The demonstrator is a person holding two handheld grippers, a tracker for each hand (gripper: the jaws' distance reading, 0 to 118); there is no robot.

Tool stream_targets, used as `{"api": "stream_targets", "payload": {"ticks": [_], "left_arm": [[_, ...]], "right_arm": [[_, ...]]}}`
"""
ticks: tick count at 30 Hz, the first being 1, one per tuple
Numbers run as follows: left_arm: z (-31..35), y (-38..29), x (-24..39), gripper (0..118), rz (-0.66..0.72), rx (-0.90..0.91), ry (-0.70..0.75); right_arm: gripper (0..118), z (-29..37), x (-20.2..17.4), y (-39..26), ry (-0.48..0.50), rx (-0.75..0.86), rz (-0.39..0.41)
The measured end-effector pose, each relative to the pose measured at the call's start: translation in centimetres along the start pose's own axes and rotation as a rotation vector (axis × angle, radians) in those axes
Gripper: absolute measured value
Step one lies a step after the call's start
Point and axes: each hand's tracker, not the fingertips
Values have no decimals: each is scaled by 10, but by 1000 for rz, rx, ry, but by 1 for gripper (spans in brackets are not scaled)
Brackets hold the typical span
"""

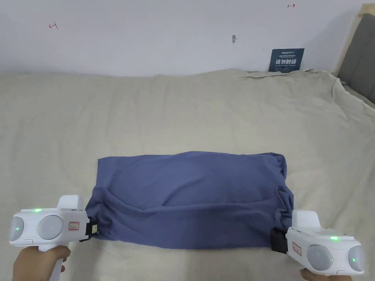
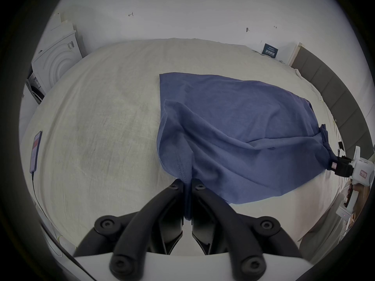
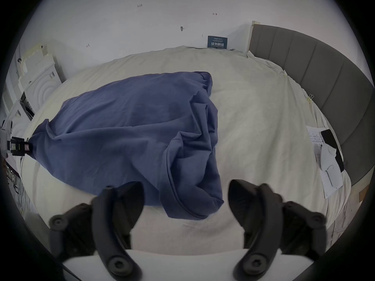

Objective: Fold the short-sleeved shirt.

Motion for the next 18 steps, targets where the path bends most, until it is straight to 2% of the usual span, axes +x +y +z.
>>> {"api": "stream_targets", "payload": {"ticks": [4,8,18], "left_arm": [[-4,-7,-4,4,10,-2,-3],[-1,-14,-12,4,45,9,-21],[28,-42,-32,4,96,17,-88]], "right_arm": [[6,-2,7,0,1,-22,-1],[6,19,12,-4,-4,34,5],[6,84,34,-14,85,102,-38]]}}
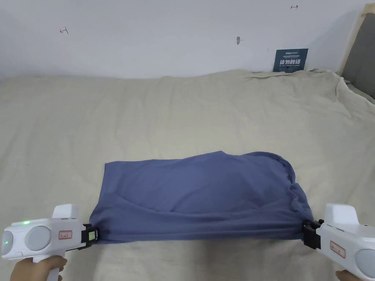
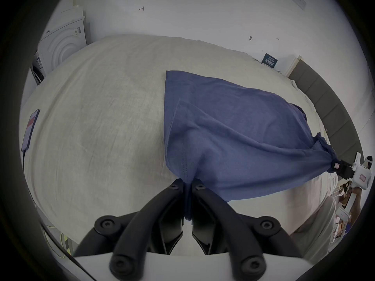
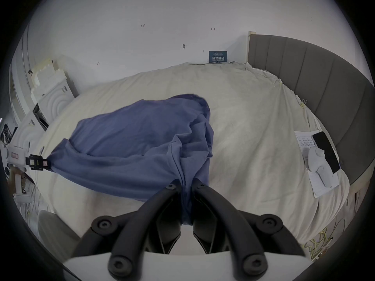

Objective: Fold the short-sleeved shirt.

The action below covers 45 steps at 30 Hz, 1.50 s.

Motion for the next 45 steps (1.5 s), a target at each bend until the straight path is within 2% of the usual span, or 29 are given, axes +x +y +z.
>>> {"api": "stream_targets", "payload": {"ticks": [9,13,18,23,25,26,28,30,31,36,41,45], "left_arm": [[20,-54,-4,4,-28,-41,7],[9,-66,-6,4,-6,-68,20],[-9,-76,4,4,-54,-112,76],[-6,-79,13,5,-41,-93,109],[-2,-77,14,18,-41,-98,109],[0,-76,16,28,-45,-99,111],[3,-73,18,75,-59,-101,122],[9,-71,22,109,-75,-72,146],[15,-68,24,113,-79,-38,149],[58,-45,41,113,-80,108,122],[104,-21,59,114,-53,352,92],[127,-6,67,114,-23,462,51]], "right_arm": [[6,40,5,-39,30,-42,-31],[6,28,5,-60,4,-100,-45],[6,1,6,-81,-45,-182,-55],[7,0,3,-88,-51,-197,-67],[21,5,0,-82,-64,-186,-65],[33,9,-1,-77,-76,-180,-51],[69,18,-3,-69,-84,-124,-39],[86,27,-4,-56,-82,-76,-37],[86,34,-6,-49,-83,-43,-36],[86,66,-17,-12,-47,108,-16],[86,94,-33,22,7,250,1],[86,106,-45,38,-8,337,31]]}}
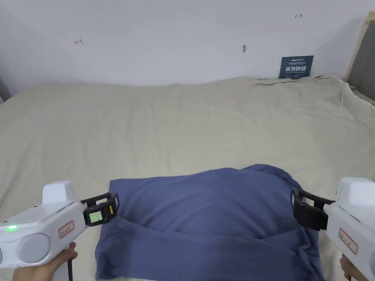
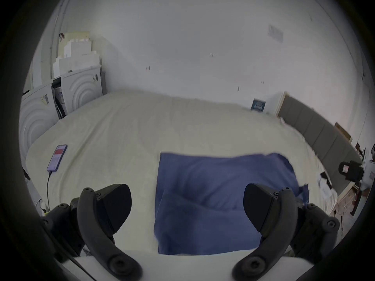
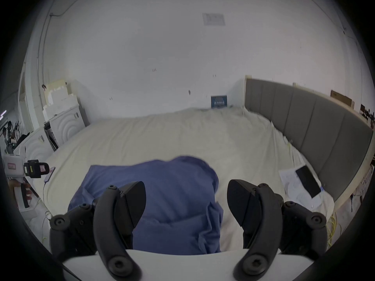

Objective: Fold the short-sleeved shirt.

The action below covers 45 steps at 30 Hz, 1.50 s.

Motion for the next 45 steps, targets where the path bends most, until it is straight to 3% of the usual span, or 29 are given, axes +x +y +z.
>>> {"api": "stream_targets", "payload": {"ticks": [4,5,8,9,10,11,12,13,21,32,34,35,36,38,45], "left_arm": [[7,4,14,107,-36,154,30],[8,3,18,99,-61,186,30],[4,-2,29,54,-117,234,75],[1,-4,32,33,-126,236,85],[-2,-5,33,20,-123,231,82],[-6,-6,34,9,-120,229,71],[-8,-7,34,1,-106,232,58],[-10,-8,33,0,-88,238,40],[-61,12,28,0,-91,136,29],[-228,60,-25,0,5,-217,-26],[-257,66,-33,19,26,-267,-1],[-269,66,-37,38,27,-305,11],[-280,66,-39,71,18,-336,18],[-302,63,-43,101,-9,-375,44],[-344,39,-53,100,-42,-520,94]], "right_arm": [[85,4,-12,9,-30,90,18],[85,4,-14,11,-37,104,19],[80,4,-17,11,-55,159,20],[70,2,-18,11,-54,162,18],[60,0,-18,12,-55,160,22],[44,-1,-19,11,-53,171,23],[8,-3,-19,11,-55,178,23],[0,-7,-19,11,-72,183,34],[0,-35,-23,16,-58,168,44],[0,-92,-18,26,-62,109,37],[0,-102,-17,27,-64,98,35],[0,-107,-17,27,-64,93,35],[0,-111,-17,26,-65,87,33],[0,-119,-18,28,-68,73,37],[0,-136,-12,25,-84,40,32]]}}
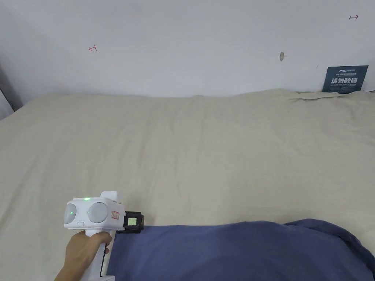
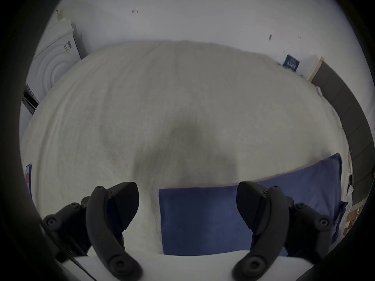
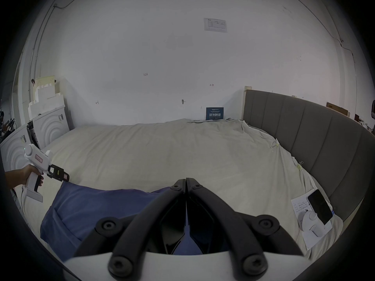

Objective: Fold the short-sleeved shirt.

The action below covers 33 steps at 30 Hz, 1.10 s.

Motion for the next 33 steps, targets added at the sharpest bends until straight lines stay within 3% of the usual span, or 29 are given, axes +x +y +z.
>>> {"api": "stream_targets", "payload": {"ticks": [6,8,9,10,12,21,22,23,24,25,26,33], "left_arm": [[-7,-12,2,63,11,-29,13],[-4,-11,5,43,-15,-25,8],[-1,-11,8,23,-45,-17,25],[0,-10,10,12,-68,-5,20],[2,-10,14,1,-100,-9,-8],[60,-19,25,0,-163,130,-74],[68,-20,26,0,-167,139,-79],[73,-21,26,0,-169,142,-82],[78,-22,26,0,-173,153,-83],[82,-23,25,0,-178,160,-86],[90,-25,30,0,-181,163,-89],[103,-29,27,0,-179,179,-85]], "right_arm": [[0,-1,4,-3,-6,-15,5],[0,-2,6,-5,-9,-22,5],[0,-2,7,-5,-9,-26,4],[0,-2,8,-5,-10,-30,3],[0,-5,10,-6,-8,-36,0],[2,-78,34,6,9,-159,12],[11,-89,38,5,31,-191,-9],[30,-101,40,5,26,-225,3],[62,-115,40,3,30,-261,20],[82,-128,42,0,34,-300,23],[94,-139,42,-4,30,-324,42],[97,-206,48,-30,24,-455,91]]}}
